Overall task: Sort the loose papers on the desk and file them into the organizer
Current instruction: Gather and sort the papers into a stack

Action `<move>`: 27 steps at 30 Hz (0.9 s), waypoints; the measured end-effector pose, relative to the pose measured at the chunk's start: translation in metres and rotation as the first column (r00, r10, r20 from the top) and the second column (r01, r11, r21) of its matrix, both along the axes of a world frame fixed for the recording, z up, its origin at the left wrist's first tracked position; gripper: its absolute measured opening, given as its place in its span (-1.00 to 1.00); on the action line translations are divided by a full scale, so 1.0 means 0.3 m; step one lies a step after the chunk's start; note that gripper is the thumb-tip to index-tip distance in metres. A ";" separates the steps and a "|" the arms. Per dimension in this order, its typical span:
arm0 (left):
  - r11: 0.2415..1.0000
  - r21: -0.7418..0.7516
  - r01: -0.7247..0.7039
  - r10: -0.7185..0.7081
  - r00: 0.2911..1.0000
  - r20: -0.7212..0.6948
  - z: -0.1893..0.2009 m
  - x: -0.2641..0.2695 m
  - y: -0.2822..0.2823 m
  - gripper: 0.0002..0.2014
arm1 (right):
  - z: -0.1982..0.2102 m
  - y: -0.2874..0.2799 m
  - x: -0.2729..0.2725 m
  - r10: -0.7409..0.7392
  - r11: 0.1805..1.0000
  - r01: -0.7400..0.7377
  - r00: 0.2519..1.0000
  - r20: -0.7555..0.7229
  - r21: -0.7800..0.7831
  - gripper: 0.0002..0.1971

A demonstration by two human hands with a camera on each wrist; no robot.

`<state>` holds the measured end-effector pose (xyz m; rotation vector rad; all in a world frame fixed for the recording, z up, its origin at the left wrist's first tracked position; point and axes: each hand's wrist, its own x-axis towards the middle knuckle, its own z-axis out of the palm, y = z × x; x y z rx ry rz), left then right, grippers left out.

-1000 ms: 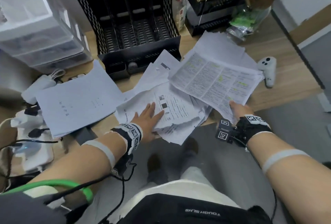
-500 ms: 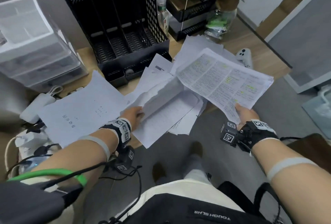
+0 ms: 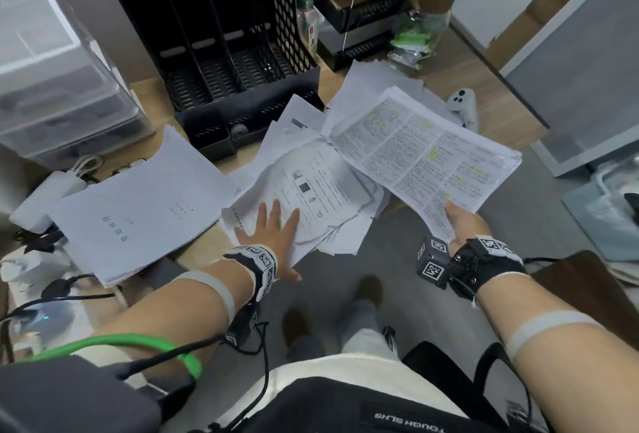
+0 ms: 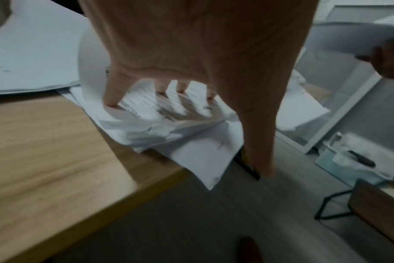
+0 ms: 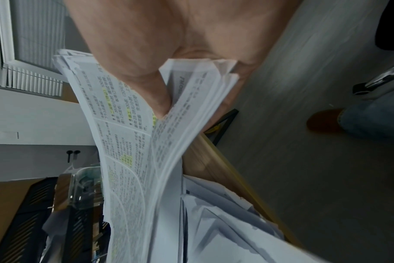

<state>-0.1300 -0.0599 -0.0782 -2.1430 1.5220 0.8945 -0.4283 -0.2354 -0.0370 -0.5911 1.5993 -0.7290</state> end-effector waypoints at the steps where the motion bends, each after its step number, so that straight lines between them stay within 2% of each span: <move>1: 1.000 0.006 0.004 -0.004 1.000 0.014 0.004 -0.015 0.000 0.27 | -0.001 -0.002 -0.009 -0.005 1.000 0.005 1.000 0.007 0.001 -0.71; 5: 0.999 -0.001 -0.040 0.040 0.999 -0.022 0.019 -0.011 -0.030 0.00 | -0.002 -0.007 -0.033 -0.022 1.000 0.022 0.999 0.031 -0.003 -0.73; 8: 0.999 -0.049 -0.008 0.005 0.998 -0.063 0.100 0.032 -0.085 -0.48 | -0.003 -0.010 -0.047 -0.023 1.000 0.024 0.999 0.024 -0.013 -0.75; 9: 0.998 -0.070 0.001 -0.005 0.998 -0.059 0.140 0.044 -0.103 -0.58 | 0.002 -0.010 -0.048 -0.019 1.000 0.019 1.000 0.015 -0.011 -0.76; 12: 0.967 -0.245 -0.071 0.076 0.997 0.009 0.267 0.083 -0.143 -0.60 | 0.022 -0.018 -0.035 0.007 1.000 -0.007 1.000 0.010 0.010 -0.77; 14: 0.900 -0.430 -0.066 0.093 0.995 0.043 0.343 0.112 -0.167 -0.58 | 0.032 -0.032 -0.028 0.011 1.000 -0.011 1.000 0.004 0.029 -0.67; 15: 0.832 -0.554 -0.031 0.066 0.997 0.045 0.380 0.130 -0.172 -0.58 | 0.039 -0.033 -0.022 0.023 0.999 -0.023 1.000 -0.006 0.044 -0.59; 17: 0.644 -0.763 0.045 -0.009 0.999 0.051 0.441 0.181 -0.161 -0.57 | 0.051 -0.047 0.000 0.075 0.996 -0.073 0.995 -0.069 0.042 -0.48; 18: 0.566 -0.822 0.062 -0.025 0.998 0.058 0.455 0.213 -0.153 -0.55 | 0.049 -0.058 0.012 0.084 0.996 -0.081 0.991 -0.102 0.026 -0.43; 20: 0.522 -0.850 0.070 0.013 0.996 0.090 0.470 0.268 -0.103 -0.60 | 0.062 -0.060 0.051 0.129 0.992 -0.127 0.984 -0.124 0.022 -0.38; 23: 0.595 -0.804 -0.005 0.142 0.985 0.099 0.456 0.321 -0.006 -0.65 | 0.048 -0.070 0.090 0.200 0.980 -0.197 0.968 -0.152 0.038 -0.40; 25: 0.714 -0.698 -0.056 0.230 0.960 0.159 0.413 0.348 0.065 -0.56 | 0.023 -0.068 0.106 0.232 0.973 -0.227 0.960 -0.155 0.048 -0.41; 27: 0.844 -0.536 -0.031 0.223 0.929 0.296 0.360 0.359 0.120 -0.43 | 0.010 -0.059 0.115 0.254 0.967 -0.248 0.957 -0.142 0.059 -0.41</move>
